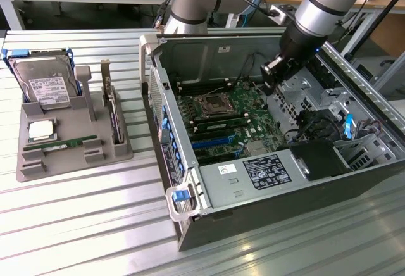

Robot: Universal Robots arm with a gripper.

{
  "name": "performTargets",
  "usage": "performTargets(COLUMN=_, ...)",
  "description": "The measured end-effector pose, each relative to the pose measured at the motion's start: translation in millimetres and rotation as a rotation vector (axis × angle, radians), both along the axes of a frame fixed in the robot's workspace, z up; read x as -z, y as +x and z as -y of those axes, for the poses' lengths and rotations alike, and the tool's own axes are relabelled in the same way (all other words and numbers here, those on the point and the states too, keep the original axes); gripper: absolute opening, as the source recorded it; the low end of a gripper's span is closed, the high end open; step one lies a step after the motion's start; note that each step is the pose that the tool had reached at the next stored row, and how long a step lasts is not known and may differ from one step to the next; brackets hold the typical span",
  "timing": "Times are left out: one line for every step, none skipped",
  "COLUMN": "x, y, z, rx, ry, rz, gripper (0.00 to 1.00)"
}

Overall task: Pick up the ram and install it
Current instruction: 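Press down the ram until it locks into place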

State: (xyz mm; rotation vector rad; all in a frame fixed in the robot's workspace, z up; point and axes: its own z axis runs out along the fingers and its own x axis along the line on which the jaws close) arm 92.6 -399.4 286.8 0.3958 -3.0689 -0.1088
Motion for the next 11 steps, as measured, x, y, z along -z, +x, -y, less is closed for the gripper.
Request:
performTargets(x=0.3, y=0.0, z=0.0, rx=0.034, ry=0.0000, rz=0.0000, gripper=0.11)
performTargets(x=0.6, y=0.0, z=0.0, rx=0.072, ry=0.0000, rz=0.0000, gripper=0.11)
performTargets(x=0.7, y=0.0, z=0.0, rx=0.092, ry=0.0000, rz=0.0000, gripper=0.11)
performTargets(x=0.8, y=0.0, z=0.0, rx=0.107, ry=-0.0001, rz=0.0000, gripper=0.11)
performTargets(x=1.0, y=0.0, z=0.0, rx=0.137, ry=-0.0002, rz=0.0000, gripper=0.11)
performTargets(x=1.2, y=0.0, z=0.0, rx=0.166, ry=-0.0003, rz=0.0000, gripper=0.11)
performTargets(x=1.5, y=0.0, z=0.0, rx=0.196, ry=-0.0003, rz=0.0000, gripper=0.11)
performTargets(x=1.8, y=0.0, z=0.0, rx=0.247, ry=-0.0006, rz=0.0000, gripper=0.11)
performTargets(x=2.0, y=0.0, z=0.1, rx=0.280, ry=-0.0010, rz=0.0001, gripper=0.11)
performTargets(x=2.3, y=0.0, z=0.0, rx=0.310, ry=-0.0011, rz=0.0001, gripper=0.11)
performTargets(x=2.5, y=0.0, z=0.0, rx=0.332, ry=-0.0013, rz=0.0001, gripper=0.11)
